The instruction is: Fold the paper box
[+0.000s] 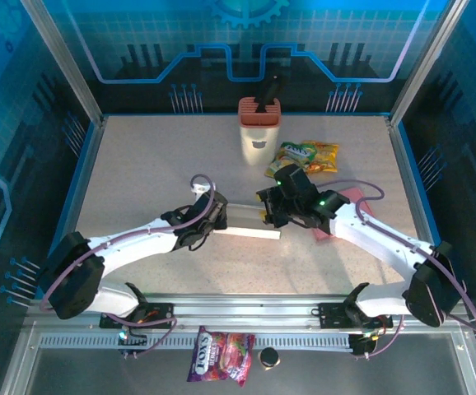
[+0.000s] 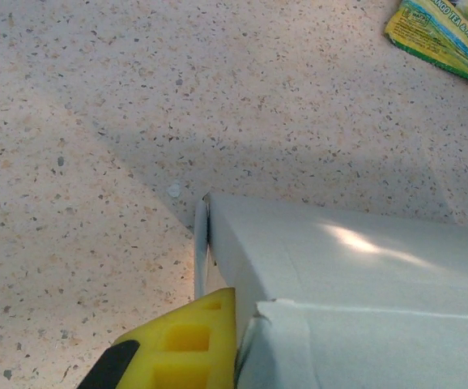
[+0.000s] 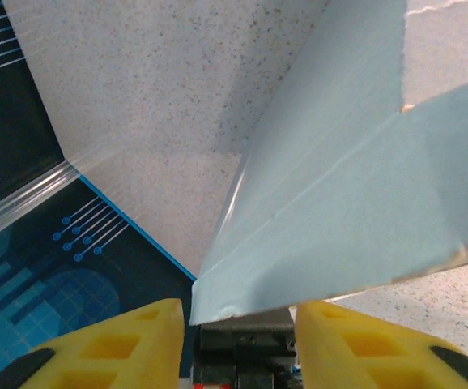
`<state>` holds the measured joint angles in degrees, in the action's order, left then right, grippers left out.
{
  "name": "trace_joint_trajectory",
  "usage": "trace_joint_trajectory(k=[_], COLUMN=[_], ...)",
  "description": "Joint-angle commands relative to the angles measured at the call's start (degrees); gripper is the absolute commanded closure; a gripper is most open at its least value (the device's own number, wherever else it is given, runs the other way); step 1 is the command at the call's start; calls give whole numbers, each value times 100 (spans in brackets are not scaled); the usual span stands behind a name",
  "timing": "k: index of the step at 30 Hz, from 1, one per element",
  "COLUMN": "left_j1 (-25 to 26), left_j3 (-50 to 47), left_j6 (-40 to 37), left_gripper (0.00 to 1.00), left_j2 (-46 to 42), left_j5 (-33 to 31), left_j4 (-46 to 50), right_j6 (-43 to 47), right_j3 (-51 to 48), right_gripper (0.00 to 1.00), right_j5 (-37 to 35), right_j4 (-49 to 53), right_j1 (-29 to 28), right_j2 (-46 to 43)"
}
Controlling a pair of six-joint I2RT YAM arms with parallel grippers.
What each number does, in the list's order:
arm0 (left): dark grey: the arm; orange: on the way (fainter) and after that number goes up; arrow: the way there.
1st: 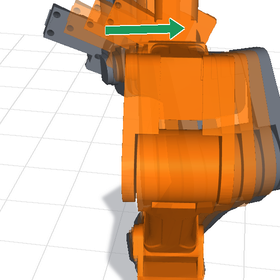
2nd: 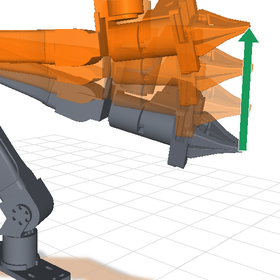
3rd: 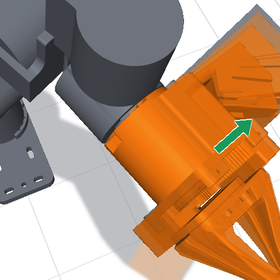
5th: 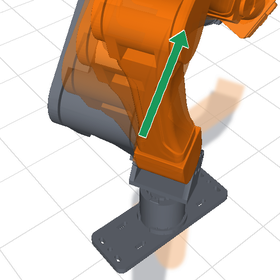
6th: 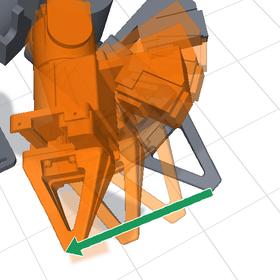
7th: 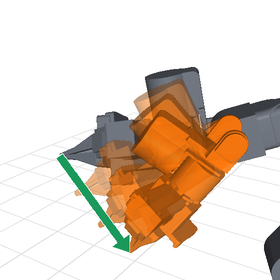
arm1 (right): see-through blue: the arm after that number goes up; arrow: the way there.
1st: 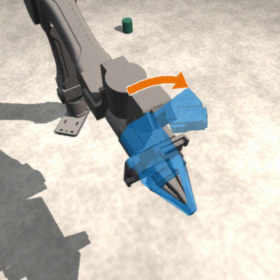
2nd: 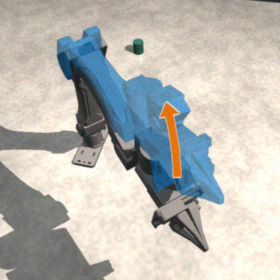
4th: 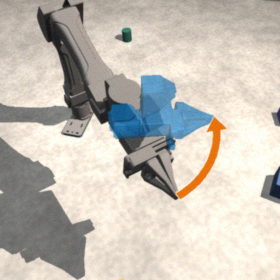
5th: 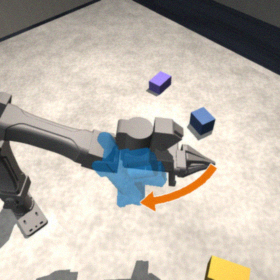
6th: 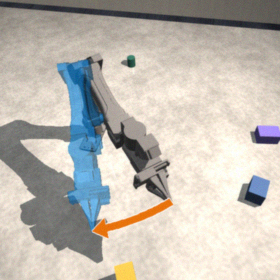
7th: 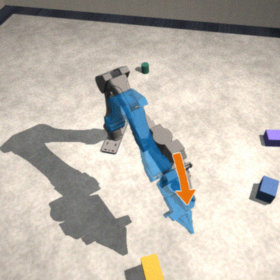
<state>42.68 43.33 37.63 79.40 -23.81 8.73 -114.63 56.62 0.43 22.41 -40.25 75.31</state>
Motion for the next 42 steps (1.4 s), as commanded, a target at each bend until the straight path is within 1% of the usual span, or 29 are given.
trace_joint_trajectory(k=[1, 5, 7, 8, 10, 13, 16, 23, 26, 27, 29, 31, 34, 36, 38, 42], left_j1=[72, 83, 84, 89, 84, 84, 93, 100, 40, -68, -409, -820, -1247, -1399, -1435, -1455], left_j3=[9, -15, -31, -24, -6, -48, -151, -295, -84, -3, 107, 152, 219, 312, 421, 504], left_j6=[130, 131, 140, 156, 219, 408, 579, 1041, 1209, 1235, 1298, 1386, 1432, 1419, 1377, 1262], left_gripper=[100, 100, 100, 98, 87, 71, 64, 58, 50, 49, 48, 48, 49, 49, 50, 50], left_j2=[111, 89, 70, 55, -32, -296, -678, -1747, -2000, -1970, -1787, -1481, -967, -611, -265, 260], left_j5=[-62, -47, -6, 23, 90, 240, 456, 1144, 1264, 1410, 1909, 2501, 3052, 3325, 3515, 3675], left_j4=[322, 288, 279, 296, 388, 571, 782, 1475, 1886, 1967, 1887, 1608, 1168, 902, 674, 427], right_j6=[-191, -166, -189, -228, -326, -385, -361, -266, -251, -227, -231, -238, -244, -236, -253, -271], right_j3=[-174, -190, -268, -331, -502, -591, -866, -1318, -1364, -1364, -1394, -1443, -1510, -1544, -1577, -1612], right_gripper=[69, 83, 92, 95, 100, 100, 100, 100, 100, 100, 100, 100, 100, 100, 100, 100], right_j5=[-126, -92, -44, -31, -17, -51, -44, -16, 19, 27, 39, 62, 97, 89, 80, 114], right_j4=[-246, -247, -259, -291, -389, -507, -608, -1129, -1226, -1239, -1260, -1275, -1308, -1311, -1317, -1353], right_j1=[-52, -8, -2, -9, -22, -34, -29, -31, -35, -33, -33, -33, -36, -35, -25, -25], right_j2=[93, 107, 88, 73, 9, -62, -75, -60, -28, -21, -16, -25, -34, -51, -73, -95])
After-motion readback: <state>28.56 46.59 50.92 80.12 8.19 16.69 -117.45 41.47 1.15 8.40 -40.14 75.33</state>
